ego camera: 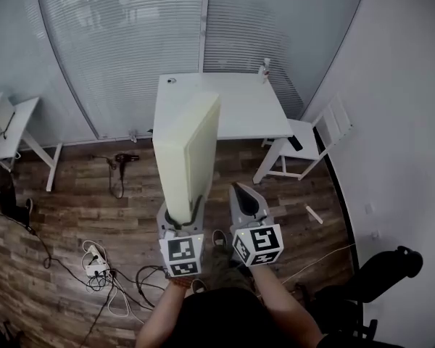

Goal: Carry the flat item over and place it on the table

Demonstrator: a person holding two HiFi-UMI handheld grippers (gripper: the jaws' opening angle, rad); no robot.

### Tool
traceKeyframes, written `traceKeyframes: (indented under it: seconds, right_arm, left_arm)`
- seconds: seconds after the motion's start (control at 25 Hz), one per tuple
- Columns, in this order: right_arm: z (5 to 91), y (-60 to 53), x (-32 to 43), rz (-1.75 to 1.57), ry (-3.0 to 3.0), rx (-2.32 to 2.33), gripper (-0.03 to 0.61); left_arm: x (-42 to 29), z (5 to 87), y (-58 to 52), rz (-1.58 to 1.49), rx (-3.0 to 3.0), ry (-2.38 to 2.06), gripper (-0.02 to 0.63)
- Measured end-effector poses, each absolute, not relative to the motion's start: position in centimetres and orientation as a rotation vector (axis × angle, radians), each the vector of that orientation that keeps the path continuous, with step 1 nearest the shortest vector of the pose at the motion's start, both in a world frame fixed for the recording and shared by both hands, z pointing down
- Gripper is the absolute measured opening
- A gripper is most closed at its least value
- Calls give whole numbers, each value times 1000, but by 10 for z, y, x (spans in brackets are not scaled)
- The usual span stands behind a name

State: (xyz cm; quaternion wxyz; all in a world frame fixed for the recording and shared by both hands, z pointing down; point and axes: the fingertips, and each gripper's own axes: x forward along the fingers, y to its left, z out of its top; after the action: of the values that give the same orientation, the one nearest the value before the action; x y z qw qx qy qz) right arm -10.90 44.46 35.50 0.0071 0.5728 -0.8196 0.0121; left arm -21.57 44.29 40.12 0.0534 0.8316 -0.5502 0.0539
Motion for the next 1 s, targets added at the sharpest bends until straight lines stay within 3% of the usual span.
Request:
traceKeyframes:
  seconds: [1.0]
  right_arm:
    - [390,301,-61,336,-2652,1627,-2]
  left_arm:
    - [-165,424,316,283,2451,-1736,275]
